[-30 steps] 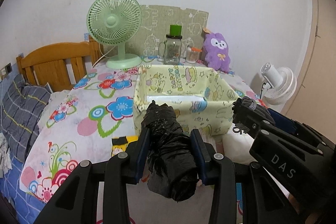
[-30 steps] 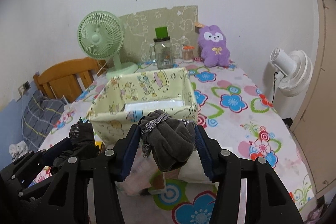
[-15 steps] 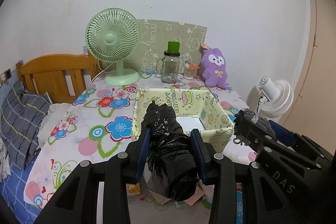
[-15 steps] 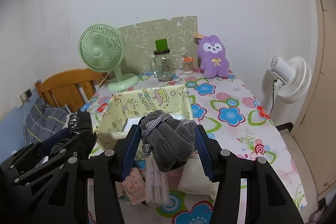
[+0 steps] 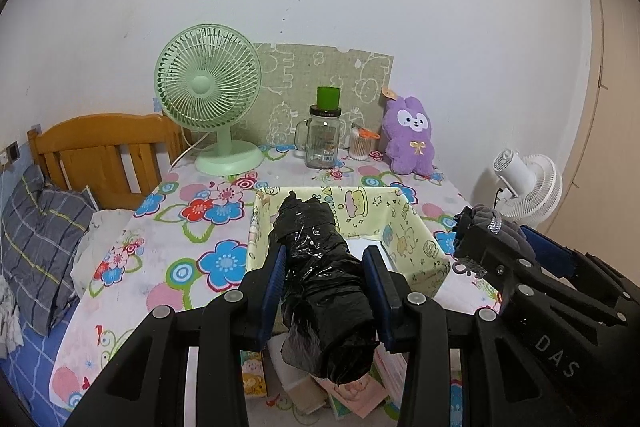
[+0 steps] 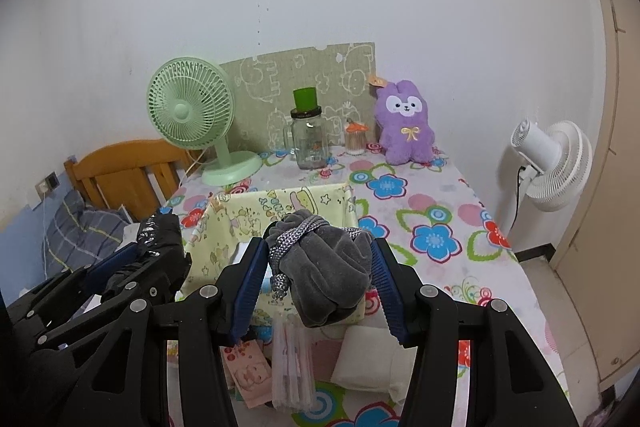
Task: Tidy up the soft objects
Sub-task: 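Lift the umbrella into the box with the left tool while the right tool drops the knit item in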
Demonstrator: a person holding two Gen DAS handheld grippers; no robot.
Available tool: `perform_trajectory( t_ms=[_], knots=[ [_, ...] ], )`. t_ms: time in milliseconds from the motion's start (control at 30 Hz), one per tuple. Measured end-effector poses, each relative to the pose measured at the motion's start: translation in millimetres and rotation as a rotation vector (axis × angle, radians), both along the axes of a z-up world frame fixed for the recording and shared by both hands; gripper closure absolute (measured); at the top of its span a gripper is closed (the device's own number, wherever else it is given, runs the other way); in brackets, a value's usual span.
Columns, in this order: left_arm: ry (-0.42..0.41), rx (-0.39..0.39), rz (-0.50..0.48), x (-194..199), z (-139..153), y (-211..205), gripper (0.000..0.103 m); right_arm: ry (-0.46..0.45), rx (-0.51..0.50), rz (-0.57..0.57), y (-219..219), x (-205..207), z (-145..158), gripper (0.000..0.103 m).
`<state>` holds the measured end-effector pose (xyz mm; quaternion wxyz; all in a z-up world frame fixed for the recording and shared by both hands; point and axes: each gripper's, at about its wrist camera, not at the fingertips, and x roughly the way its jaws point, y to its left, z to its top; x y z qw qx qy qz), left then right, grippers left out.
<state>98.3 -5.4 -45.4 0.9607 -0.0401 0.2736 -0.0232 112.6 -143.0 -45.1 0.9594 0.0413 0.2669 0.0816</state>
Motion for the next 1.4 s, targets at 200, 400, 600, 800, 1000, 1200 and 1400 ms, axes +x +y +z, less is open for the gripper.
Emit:
perform_trajectory(
  t_ms=[200,400,600,800,1000,1200,1400],
  knots=[
    [0.002,0.012,0.011,9.9,-0.8,-1.8,0.063,-0.002,0.003,-0.006,-1.2,11.1,1.8,0.046],
    [0.017,0.017,0.035,22.1,-3.8,-5.8,0.063,-0.002,0.004,-0.019,-3.2,22.9,1.5,0.046],
    [0.036,0.030,0.024,36.1,-10.0,-12.9,0.063,0.003,-0.001,-0.002,-2.1,37.3,-1.0,0.046],
    [0.047,0.049,0.015,49.0,-14.8,-20.4,0.063,0.015,-0.009,0.014,0.5,52.2,-6.2,0.046],
    [0.058,0.054,0.020,63.3,-19.5,-22.9,0.063,0.014,-0.025,0.021,5.2,66.0,-8.6,0.046],
    [0.064,0.060,0.030,80.2,-24.7,-23.1,0.062,0.015,-0.032,0.029,10.5,82.2,-12.3,0.046],
    [0.083,0.061,0.039,95.8,-32.4,-22.4,0.060,0.033,-0.032,0.043,13.7,99.0,-18.9,0.046]
  ],
)
